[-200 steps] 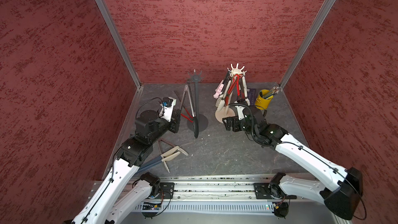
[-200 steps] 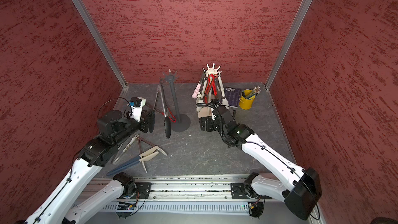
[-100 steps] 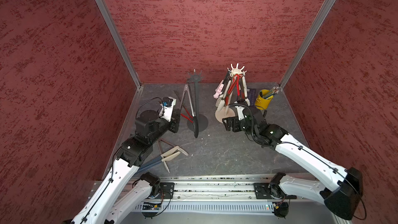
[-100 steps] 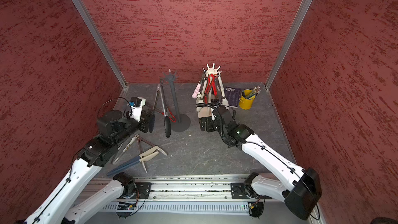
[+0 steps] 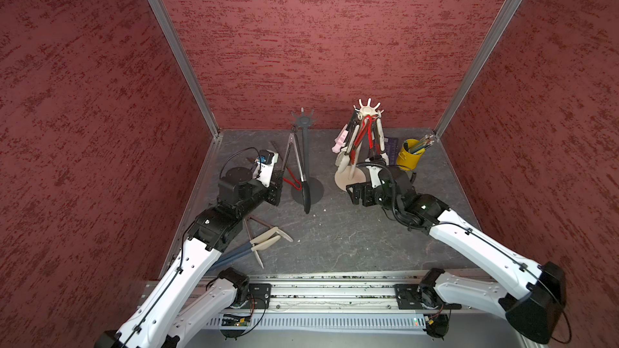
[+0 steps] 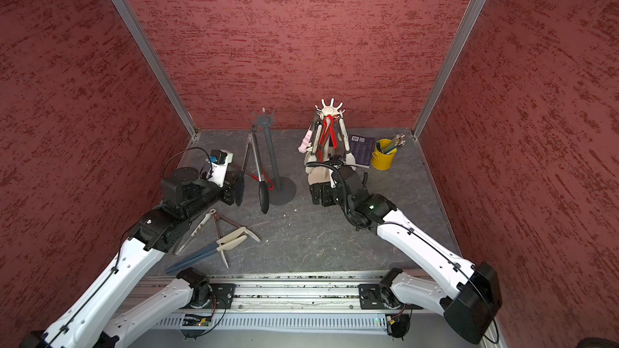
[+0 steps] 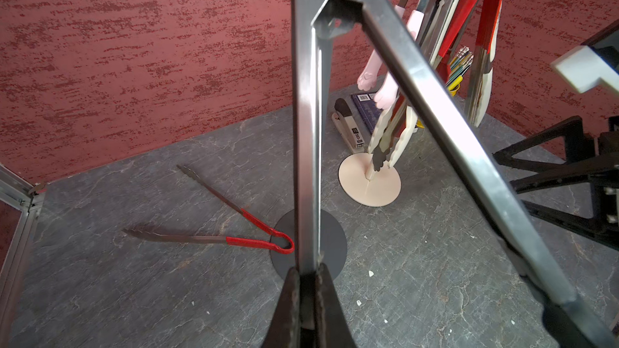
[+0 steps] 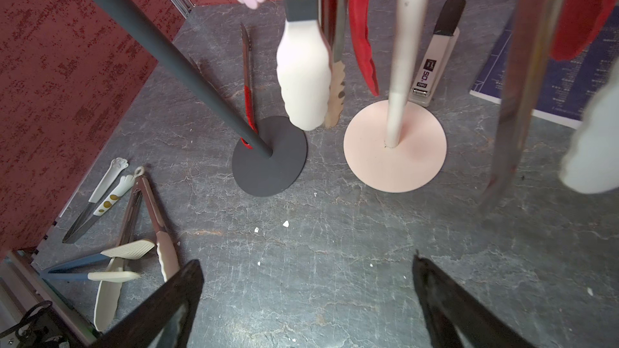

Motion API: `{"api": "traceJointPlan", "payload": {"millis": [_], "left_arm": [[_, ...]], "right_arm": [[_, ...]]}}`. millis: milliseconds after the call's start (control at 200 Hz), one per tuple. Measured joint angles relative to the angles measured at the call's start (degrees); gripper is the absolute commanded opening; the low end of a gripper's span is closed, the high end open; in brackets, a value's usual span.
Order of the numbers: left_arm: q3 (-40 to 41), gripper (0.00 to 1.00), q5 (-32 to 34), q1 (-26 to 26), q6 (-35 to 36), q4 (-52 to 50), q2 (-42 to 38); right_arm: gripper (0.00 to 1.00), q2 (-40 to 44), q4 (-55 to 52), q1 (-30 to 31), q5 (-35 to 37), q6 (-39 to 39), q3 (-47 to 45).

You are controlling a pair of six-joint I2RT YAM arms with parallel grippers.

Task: Hang food tongs on kitchen utensil racks
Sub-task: Hang the food tongs on the rack, then pick up the food tongs from the center of the board.

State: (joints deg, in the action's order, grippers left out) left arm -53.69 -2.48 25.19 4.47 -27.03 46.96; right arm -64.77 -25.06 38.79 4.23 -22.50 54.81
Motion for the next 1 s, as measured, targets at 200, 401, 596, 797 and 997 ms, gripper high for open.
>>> {"api": "traceJointPlan", "payload": {"millis": [200,401,596,797,997], "left_arm": [[0.9,0.83,-1.8,-4.3,-4.0,0.4,-0.9],[1.0,0.92,-4.1,-11.1,-10.6,-0.3,-1.8],[1.3,0.94,-7.0,-19.3,-18.7,-2.9,-0.6],[0.9,0.94,-11.4,-26.7,-22.8,-6.4,9.8],[-2.8,0.86,-16.0,-32.5,-22.3,-13.2,20.1]], "right_arm": [[0.99,0.0,0.0,0.0,0.0,0.4,0.0],[0.99,-1.0,0.1,0.0,-0.3,1.1,0.2],[0.99,-1.3,0.2,-0.1,-1.2,1.2,0.2],[0.99,-1.3,0.2,-0.6,-1.6,1.2,0.2],[0.99,-0.7,0.2,-0.7,-1.7,1.1,0.2]]}}
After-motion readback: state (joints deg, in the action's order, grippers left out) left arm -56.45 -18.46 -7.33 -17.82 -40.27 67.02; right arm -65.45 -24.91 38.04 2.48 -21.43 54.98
